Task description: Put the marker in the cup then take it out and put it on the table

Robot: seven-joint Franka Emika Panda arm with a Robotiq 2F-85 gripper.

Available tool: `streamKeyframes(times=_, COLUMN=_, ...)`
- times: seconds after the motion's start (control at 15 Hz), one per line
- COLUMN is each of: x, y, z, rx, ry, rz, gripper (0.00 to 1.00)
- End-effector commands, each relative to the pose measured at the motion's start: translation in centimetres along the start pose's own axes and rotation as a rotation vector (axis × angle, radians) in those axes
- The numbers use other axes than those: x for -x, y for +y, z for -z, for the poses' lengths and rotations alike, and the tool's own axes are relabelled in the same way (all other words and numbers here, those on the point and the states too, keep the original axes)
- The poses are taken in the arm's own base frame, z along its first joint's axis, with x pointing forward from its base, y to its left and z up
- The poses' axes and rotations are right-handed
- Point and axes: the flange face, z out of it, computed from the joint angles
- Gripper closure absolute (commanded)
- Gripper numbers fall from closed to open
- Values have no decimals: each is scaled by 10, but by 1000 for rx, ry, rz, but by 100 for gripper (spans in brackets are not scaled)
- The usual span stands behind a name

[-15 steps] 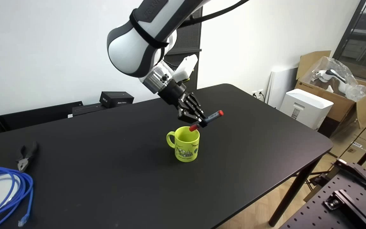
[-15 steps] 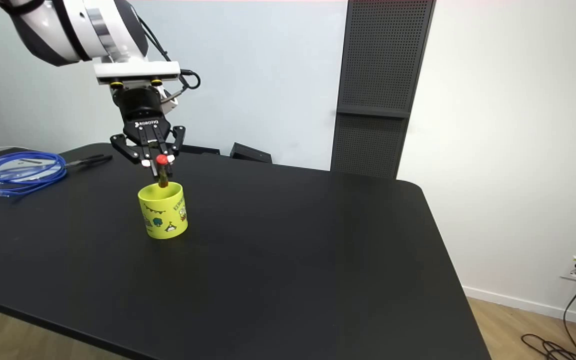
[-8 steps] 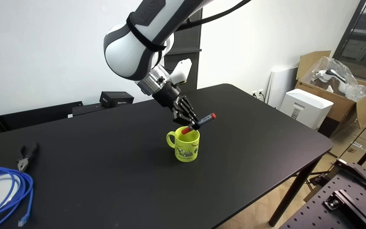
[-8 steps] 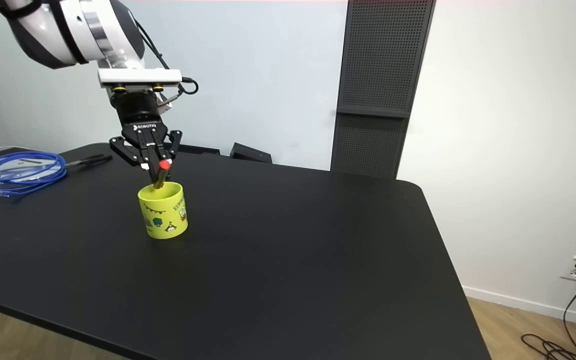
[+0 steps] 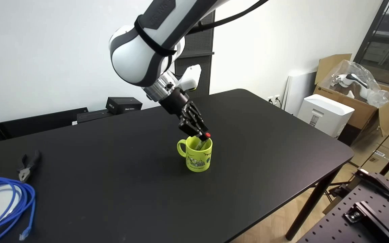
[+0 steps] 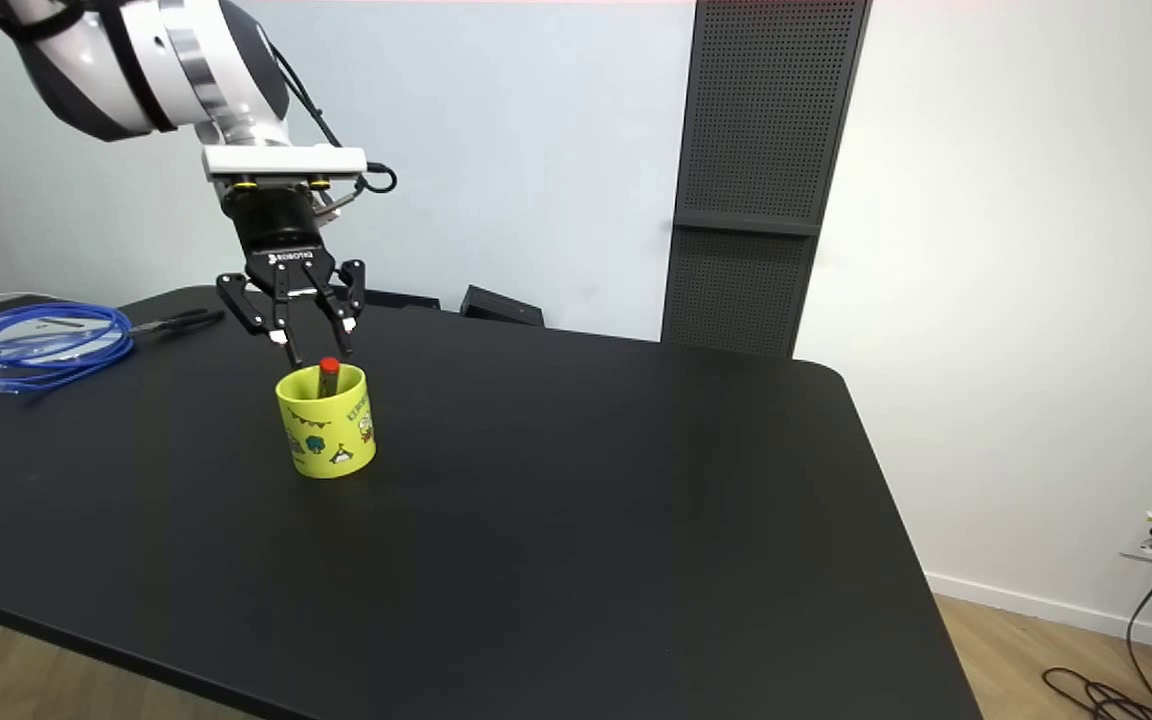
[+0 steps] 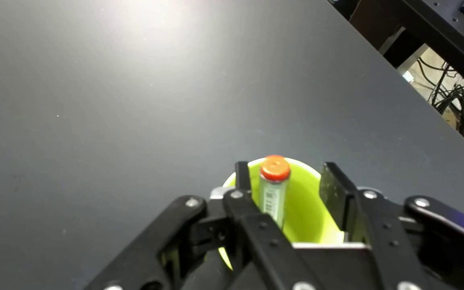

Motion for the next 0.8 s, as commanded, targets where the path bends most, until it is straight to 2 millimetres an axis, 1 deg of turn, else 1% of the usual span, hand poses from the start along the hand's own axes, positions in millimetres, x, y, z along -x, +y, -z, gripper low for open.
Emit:
streamKeyframes(times=0.0, x=-2, y=6, z=2, rx=0, ry=7, rz=-11, gripper=20)
streamKeyframes(times=0.13, x=0, y=7, z=4, rx=1, ry=17, rz=-21, gripper=7)
streamKeyframes(times=0.2, x=2, y=7, z=7, rx=7, ry=31, rz=-26, gripper=2)
streamKeyframes(times=0.27, x=4, y=7, z=11, rx=15, ry=54, rz=-34, gripper=0)
streamKeyframes(times=0.4, x=11, y=8, z=21, rx=30, ry=116, rz=-54, gripper=0)
streamKeyframes(times=0.53, x=24, y=8, z=34, rx=36, ry=186, rz=-70, gripper=0)
streamKeyframes(times=0.73, x=55, y=6, z=52, rx=27, ry=300, rz=-104, gripper=0)
